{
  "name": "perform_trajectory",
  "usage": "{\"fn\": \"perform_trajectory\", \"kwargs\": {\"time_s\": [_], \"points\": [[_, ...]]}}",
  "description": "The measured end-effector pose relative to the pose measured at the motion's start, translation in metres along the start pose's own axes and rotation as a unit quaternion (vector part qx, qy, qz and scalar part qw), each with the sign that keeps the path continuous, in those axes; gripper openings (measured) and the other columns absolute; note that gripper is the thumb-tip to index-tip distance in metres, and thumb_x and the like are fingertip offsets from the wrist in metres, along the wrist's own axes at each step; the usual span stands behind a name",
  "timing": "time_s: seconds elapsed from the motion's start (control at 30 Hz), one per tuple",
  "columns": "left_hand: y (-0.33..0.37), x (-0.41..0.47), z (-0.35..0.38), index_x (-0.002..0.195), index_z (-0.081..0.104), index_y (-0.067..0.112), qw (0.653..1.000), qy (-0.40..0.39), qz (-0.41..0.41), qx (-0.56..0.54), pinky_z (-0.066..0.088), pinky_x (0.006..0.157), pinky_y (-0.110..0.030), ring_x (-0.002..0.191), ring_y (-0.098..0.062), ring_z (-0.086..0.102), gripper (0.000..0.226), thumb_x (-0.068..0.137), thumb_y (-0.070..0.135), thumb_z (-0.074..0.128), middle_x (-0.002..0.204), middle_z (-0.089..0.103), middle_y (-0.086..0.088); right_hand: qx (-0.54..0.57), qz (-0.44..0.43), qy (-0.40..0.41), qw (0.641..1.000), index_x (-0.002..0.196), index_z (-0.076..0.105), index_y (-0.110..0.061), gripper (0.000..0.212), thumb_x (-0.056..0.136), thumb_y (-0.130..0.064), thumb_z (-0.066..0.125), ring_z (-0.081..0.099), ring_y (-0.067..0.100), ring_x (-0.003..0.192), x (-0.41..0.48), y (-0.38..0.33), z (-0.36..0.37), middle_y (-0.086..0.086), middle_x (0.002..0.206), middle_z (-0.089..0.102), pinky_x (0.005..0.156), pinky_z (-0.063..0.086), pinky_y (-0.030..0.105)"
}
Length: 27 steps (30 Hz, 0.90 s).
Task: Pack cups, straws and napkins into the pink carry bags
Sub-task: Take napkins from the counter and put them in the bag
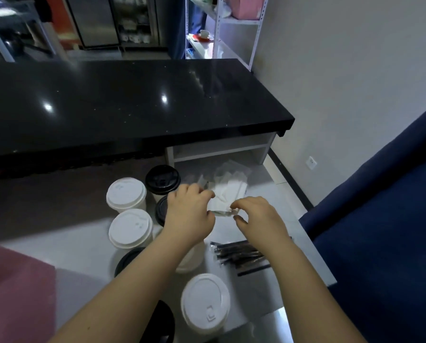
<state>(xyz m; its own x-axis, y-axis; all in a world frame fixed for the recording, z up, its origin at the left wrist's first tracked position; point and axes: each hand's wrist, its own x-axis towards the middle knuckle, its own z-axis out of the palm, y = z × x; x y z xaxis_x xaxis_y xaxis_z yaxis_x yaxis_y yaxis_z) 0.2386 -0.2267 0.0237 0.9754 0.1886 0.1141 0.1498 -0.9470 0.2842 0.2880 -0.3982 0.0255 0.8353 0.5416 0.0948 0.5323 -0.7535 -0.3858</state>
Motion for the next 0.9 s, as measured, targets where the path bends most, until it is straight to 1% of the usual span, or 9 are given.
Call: {"fn": "perform_trajectory", "kwargs": {"time_s": [0.13, 0.3, 0.4, 0.47, 0.57, 0.63, 0.7, 0.77, 0.9], "points": [[-0.004, 0.026, 0.006, 0.13, 0.052, 0.032, 1.0, -0.027, -0.008, 0.014, 0.028, 0.101, -0.042, 0.118, -0.024, 0.039, 0.045, 0.085, 0.034, 0.053, 0.124, 0.051, 0.004, 0.006, -0.003, -0.001, 1.0, 0.111, 0.067, -0.02, 0.025, 0.088, -0.014, 0.064, 0.051, 0.019, 0.107, 0.023, 0.014, 0.005, -0.004, 0.11, 0.066, 0.084, 0.042, 0.028], [-0.006, 0.054, 0.015, 0.127, 0.054, 0.032, 0.998, -0.034, -0.032, 0.038, 0.029, 0.096, -0.042, 0.116, -0.025, 0.04, 0.044, 0.082, 0.034, 0.054, 0.122, 0.052, 0.003, -0.023, -0.025, -0.07, 0.997, 0.117, 0.064, -0.022, 0.031, 0.089, -0.012, 0.061, 0.047, 0.02, 0.115, 0.063, 0.043, 0.023, -0.004, 0.121, 0.062, 0.09, 0.038, 0.029], [-0.007, 0.068, 0.018, 0.126, 0.054, 0.033, 0.997, -0.042, -0.053, 0.045, 0.03, 0.095, -0.042, 0.116, -0.026, 0.041, 0.045, 0.081, 0.031, 0.055, 0.122, 0.052, 0.003, -0.036, -0.038, -0.102, 0.993, 0.121, 0.062, -0.023, 0.038, 0.086, -0.009, 0.059, 0.043, 0.024, 0.12, 0.09, 0.056, 0.033, -0.003, 0.129, 0.058, 0.095, 0.039, 0.034], [-0.008, 0.073, 0.019, 0.127, 0.054, 0.033, 0.996, -0.04, -0.065, 0.045, 0.03, 0.095, -0.042, 0.117, -0.026, 0.041, 0.045, 0.082, 0.031, 0.055, 0.123, 0.053, 0.003, -0.072, -0.042, -0.124, 0.989, 0.13, 0.054, -0.026, 0.047, 0.086, -0.013, 0.06, 0.036, 0.027, 0.128, 0.107, 0.063, 0.041, 0.0, 0.139, 0.049, 0.097, 0.038, 0.037], [-0.012, 0.079, 0.021, 0.128, 0.054, 0.031, 0.996, -0.027, -0.082, 0.036, 0.03, 0.097, -0.044, 0.118, -0.027, 0.04, 0.044, 0.083, 0.032, 0.054, 0.123, 0.054, 0.002, -0.131, -0.034, -0.164, 0.977, 0.145, 0.032, -0.032, 0.067, 0.086, -0.02, 0.061, 0.016, 0.036, 0.141, 0.124, 0.07, 0.052, 0.005, 0.155, 0.023, 0.108, 0.026, 0.047], [-0.012, 0.081, 0.022, 0.128, 0.055, 0.03, 0.995, -0.022, -0.089, 0.032, 0.03, 0.096, -0.044, 0.118, -0.028, 0.04, 0.045, 0.083, 0.032, 0.054, 0.123, 0.054, 0.001, -0.136, -0.044, -0.182, 0.973, 0.148, 0.023, -0.035, 0.068, 0.09, -0.023, 0.056, 0.008, 0.04, 0.143, 0.13, 0.075, 0.06, 0.004, 0.158, 0.016, 0.111, 0.019, 0.052], [-0.011, 0.08, 0.023, 0.128, 0.055, 0.03, 0.995, -0.021, -0.096, 0.027, 0.03, 0.096, -0.044, 0.119, -0.027, 0.04, 0.045, 0.083, 0.032, 0.055, 0.122, 0.055, 0.001, -0.128, -0.054, -0.189, 0.972, 0.149, 0.023, -0.036, 0.065, 0.092, -0.022, 0.05, 0.006, 0.041, 0.143, 0.131, 0.08, 0.066, 0.001, 0.159, 0.016, 0.112, 0.016, 0.053], [-0.008, 0.078, 0.024, 0.129, 0.054, 0.03, 0.994, -0.023, -0.1, 0.026, 0.03, 0.097, -0.043, 0.12, -0.026, 0.039, 0.046, 0.083, 0.032, 0.055, 0.123, 0.054, 0.002, -0.117, -0.066, -0.188, 0.973, 0.147, 0.028, -0.035, 0.062, 0.091, -0.021, 0.05, 0.006, 0.041, 0.142, 0.13, 0.085, 0.071, -0.002, 0.158, 0.02, 0.11, 0.015, 0.052], [0.001, 0.076, 0.023, 0.126, 0.057, 0.028, 0.995, -0.012, -0.095, 0.024, 0.031, 0.096, -0.042, 0.118, -0.027, 0.042, 0.045, 0.081, 0.029, 0.058, 0.12, 0.055, 0.002, -0.099, -0.088, -0.152, 0.98, 0.132, 0.052, -0.031, 0.049, 0.085, -0.021, 0.058, 0.025, 0.035, 0.134, 0.124, 0.089, 0.079, -0.001, 0.138, 0.046, 0.109, 0.017, 0.045]]}}
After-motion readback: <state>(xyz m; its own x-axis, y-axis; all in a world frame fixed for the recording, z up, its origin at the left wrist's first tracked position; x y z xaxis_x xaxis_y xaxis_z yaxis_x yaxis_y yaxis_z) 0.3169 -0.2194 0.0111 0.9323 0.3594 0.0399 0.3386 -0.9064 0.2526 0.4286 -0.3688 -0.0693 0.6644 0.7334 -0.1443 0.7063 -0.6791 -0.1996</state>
